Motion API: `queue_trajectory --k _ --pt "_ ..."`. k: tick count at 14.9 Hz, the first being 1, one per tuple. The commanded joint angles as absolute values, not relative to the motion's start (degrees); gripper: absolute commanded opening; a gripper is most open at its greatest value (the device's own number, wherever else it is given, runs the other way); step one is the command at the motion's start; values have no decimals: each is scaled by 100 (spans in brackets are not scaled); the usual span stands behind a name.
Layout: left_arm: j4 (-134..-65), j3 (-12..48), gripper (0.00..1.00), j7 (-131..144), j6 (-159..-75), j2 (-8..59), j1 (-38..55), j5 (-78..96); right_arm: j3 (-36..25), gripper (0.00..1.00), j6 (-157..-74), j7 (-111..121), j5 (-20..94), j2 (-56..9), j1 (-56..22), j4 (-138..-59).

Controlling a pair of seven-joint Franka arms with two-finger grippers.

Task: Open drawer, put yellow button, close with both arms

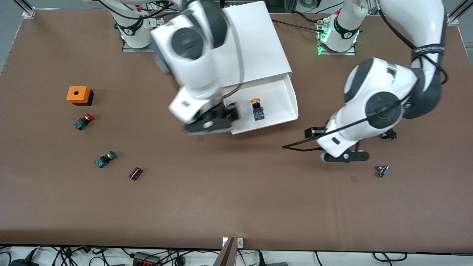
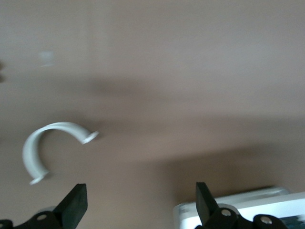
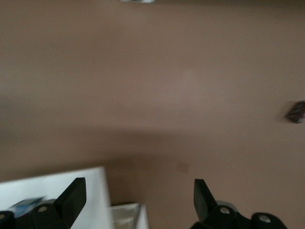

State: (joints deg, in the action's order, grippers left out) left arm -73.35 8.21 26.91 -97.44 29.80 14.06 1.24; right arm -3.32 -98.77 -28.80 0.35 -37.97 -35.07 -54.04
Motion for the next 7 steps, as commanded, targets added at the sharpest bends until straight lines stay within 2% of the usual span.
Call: queue_trajectory --k 1,7 --pt "-7383 774 100 3258 -10378 3128 1634 316 -316 100 -9529 -2148 18 -3735 -2903 -5467" --pt "-7672 765 100 3999 -11153 3454 2188 237 -290 100 -9378 -1566 53 -3560 -1549 -5660"
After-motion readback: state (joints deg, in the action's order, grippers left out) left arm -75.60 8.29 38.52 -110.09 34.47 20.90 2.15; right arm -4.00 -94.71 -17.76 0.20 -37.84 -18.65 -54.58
